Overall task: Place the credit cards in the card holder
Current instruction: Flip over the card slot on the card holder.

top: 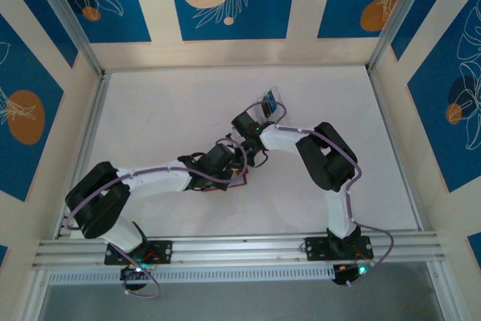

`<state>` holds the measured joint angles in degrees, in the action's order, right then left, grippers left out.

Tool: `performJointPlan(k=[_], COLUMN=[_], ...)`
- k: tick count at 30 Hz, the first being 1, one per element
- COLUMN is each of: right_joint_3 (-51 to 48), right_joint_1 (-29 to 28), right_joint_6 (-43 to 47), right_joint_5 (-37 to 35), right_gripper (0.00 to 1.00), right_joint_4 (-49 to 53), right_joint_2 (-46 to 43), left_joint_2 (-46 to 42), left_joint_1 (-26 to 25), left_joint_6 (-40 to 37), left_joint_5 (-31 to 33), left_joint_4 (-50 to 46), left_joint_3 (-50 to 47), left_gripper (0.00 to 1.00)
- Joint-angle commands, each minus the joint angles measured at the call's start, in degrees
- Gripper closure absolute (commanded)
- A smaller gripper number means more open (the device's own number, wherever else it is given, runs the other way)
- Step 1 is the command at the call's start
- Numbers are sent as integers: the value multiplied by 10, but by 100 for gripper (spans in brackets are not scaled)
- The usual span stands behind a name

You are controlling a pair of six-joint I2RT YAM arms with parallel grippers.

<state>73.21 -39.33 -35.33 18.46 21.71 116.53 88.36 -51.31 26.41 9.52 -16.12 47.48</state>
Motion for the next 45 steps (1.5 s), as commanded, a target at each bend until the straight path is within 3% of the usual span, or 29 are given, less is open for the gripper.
performJointPlan(k=[1, 6, 11, 16, 21, 27, 38, 45], right_joint_3=[-8, -22, -56, -75, -102, -98, -53, -40], right_joint_1=[2, 10, 50, 46, 26, -5, -29, -29], right_joint_6=[10, 16, -18, -22, -37, -47, -60, -59], right_joint_5=[-9, -50, -89, -107, -113, -126, -152, -166], right_gripper=[100, 96, 77, 76, 82, 100, 100, 100], right_joint_4=[37, 31, 10, 10, -1, 7, 41, 65], right_joint_2=[-2, -80, -152, -167, -175, -147, -62, -38], left_joint_2=[5, 6, 6, -1, -12, -34, -59, -89], left_joint_1=[-4, -4, -5, -4, -4, -4, -5, -5], left_joint_6=[12, 38, 45, 45, 54, 74, 103, 160], left_joint_5=[25, 16, 9, 5, 11, 42, 83, 138], left_joint_4=[-34, -15, -5, -2, -1, 3, -5, -29], left_joint_3=[11, -1, -7, -10, -16, -30, -43, -75], left_gripper=[100, 100, 100, 100, 100, 100, 100, 100])
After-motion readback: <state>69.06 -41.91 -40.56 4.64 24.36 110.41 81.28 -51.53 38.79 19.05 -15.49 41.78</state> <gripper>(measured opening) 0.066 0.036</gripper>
